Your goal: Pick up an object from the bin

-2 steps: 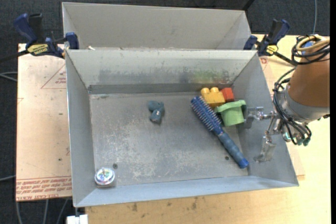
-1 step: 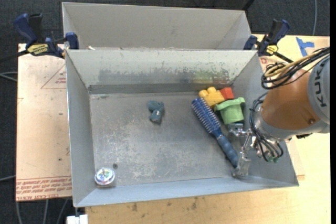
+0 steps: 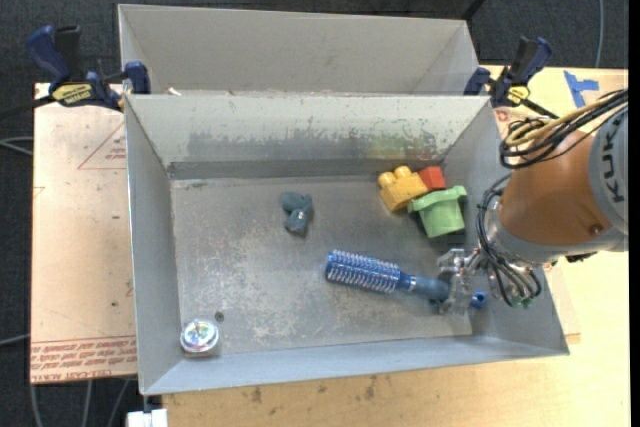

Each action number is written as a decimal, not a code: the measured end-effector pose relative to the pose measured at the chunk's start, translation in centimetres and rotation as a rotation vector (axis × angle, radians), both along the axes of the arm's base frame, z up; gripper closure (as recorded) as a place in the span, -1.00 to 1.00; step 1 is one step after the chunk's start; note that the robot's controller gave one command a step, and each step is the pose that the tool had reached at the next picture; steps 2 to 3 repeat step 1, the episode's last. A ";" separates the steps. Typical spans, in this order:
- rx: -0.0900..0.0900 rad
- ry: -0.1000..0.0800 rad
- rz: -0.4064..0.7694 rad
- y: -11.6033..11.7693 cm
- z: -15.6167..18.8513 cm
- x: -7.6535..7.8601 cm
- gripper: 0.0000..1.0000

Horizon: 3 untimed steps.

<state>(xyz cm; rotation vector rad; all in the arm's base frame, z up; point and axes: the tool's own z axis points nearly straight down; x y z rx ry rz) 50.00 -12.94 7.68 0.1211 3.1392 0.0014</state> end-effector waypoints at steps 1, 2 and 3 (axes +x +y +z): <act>-0.004 -0.010 0.074 0.7 16.0 1.2 1.00; -0.004 -0.010 0.074 0.7 16.0 1.2 1.00; -0.004 -0.010 0.074 0.7 16.0 1.2 1.00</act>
Offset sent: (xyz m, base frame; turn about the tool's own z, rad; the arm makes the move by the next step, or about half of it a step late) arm 0.0092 0.0068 0.1562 -0.0754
